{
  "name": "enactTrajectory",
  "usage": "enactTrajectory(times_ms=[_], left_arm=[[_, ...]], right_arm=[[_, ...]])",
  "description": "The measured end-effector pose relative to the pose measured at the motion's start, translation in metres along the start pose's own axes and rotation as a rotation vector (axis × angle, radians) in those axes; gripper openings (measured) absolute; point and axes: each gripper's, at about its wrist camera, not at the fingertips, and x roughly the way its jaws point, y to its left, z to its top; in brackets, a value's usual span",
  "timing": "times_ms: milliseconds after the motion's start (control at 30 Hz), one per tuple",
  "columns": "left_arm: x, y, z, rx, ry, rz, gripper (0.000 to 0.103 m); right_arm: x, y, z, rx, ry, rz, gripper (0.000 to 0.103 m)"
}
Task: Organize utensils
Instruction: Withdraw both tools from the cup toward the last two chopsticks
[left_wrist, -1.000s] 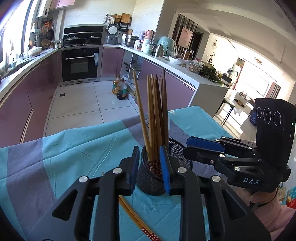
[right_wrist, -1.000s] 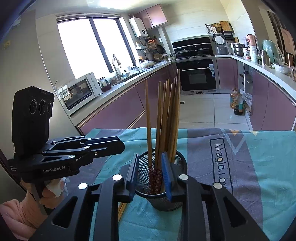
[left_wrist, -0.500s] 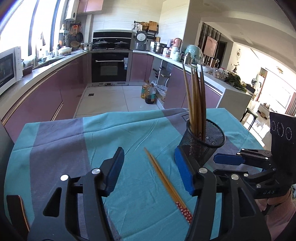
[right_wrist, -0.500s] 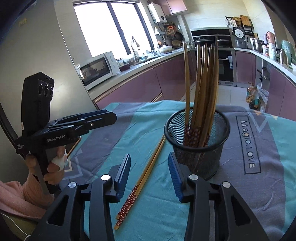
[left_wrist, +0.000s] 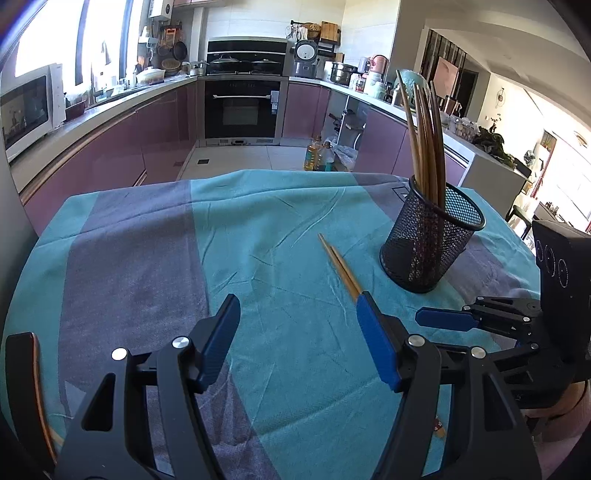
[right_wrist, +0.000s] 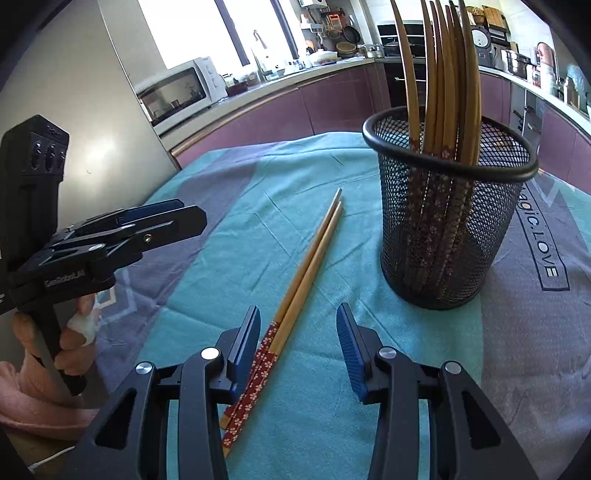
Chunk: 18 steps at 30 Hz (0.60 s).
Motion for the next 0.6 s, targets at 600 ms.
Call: enactTrajectory(times_ms=[600], left_arm=[[0.014,-0.007,-0.004,0.018,0.042,-0.015,0.065]], right_arm=[[0.008,0.007,-0.003,-0.046,0.017,-0.11,0.04]])
